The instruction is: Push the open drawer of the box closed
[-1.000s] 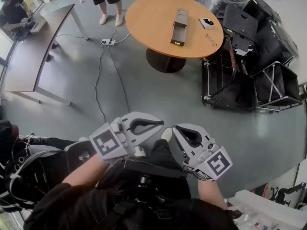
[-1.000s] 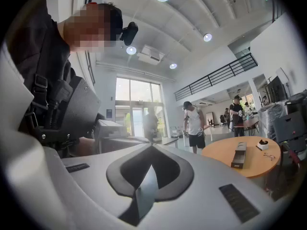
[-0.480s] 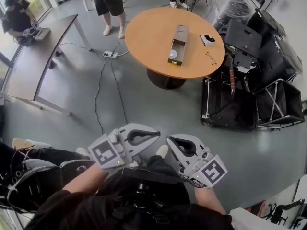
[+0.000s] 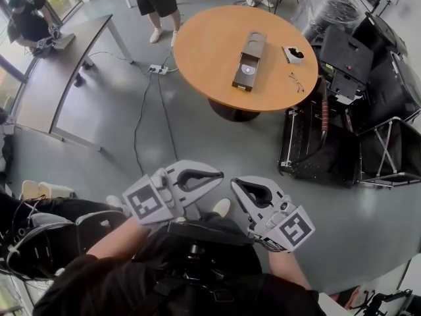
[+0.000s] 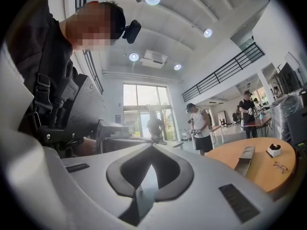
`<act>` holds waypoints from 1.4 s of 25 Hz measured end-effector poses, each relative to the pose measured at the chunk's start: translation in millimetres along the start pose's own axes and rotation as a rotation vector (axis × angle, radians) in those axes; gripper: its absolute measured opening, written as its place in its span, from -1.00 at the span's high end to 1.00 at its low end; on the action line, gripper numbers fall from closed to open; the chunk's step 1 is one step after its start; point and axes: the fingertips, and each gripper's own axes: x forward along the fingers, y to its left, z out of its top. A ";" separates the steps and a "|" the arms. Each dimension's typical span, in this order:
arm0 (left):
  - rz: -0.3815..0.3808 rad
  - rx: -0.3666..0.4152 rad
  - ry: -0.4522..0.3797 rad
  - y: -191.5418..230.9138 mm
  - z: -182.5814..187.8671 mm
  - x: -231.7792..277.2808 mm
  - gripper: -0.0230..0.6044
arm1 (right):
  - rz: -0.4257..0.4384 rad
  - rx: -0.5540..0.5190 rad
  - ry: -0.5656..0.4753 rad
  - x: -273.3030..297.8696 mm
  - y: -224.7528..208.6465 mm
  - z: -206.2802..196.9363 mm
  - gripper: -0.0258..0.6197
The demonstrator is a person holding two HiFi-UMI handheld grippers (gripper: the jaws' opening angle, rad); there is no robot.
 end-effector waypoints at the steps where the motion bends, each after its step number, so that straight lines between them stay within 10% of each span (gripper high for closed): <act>1: 0.009 -0.003 -0.001 3.7 -3.1 7.4 0.82 | 0.007 0.003 -0.003 -3.0 -7.2 -2.5 0.89; 19: 0.089 -0.025 0.037 9.7 -9.0 71.2 0.82 | 0.085 0.046 -0.011 -38.6 -61.2 -3.2 0.89; 35: 0.001 0.011 0.013 74.4 -4.2 94.3 0.82 | 0.023 0.012 0.007 -2.2 -121.8 2.6 0.89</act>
